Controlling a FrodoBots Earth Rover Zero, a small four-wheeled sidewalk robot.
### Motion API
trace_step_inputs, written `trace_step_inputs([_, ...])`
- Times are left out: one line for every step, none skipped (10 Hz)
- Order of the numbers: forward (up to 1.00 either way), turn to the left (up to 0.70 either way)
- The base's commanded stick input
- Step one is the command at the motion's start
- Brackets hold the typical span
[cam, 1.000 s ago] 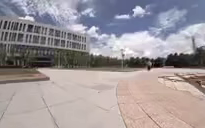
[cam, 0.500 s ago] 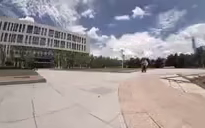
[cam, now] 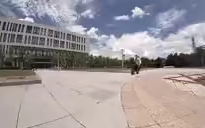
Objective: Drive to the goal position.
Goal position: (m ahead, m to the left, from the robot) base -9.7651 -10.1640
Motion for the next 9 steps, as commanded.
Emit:
trace_step_inputs([0.0,0.0])
trace_step_inputs([0.0,0.0])
trace_step_inputs([0.0,0.0])
trace_step_inputs([0.0,0.0])
trace_step_inputs([0.0,0.0])
trace_step_inputs([0.0,0.0])
trace_step_inputs([0.0,0.0])
trace_step_inputs([0.0,0.0])
trace_step_inputs([0.0,0.0])
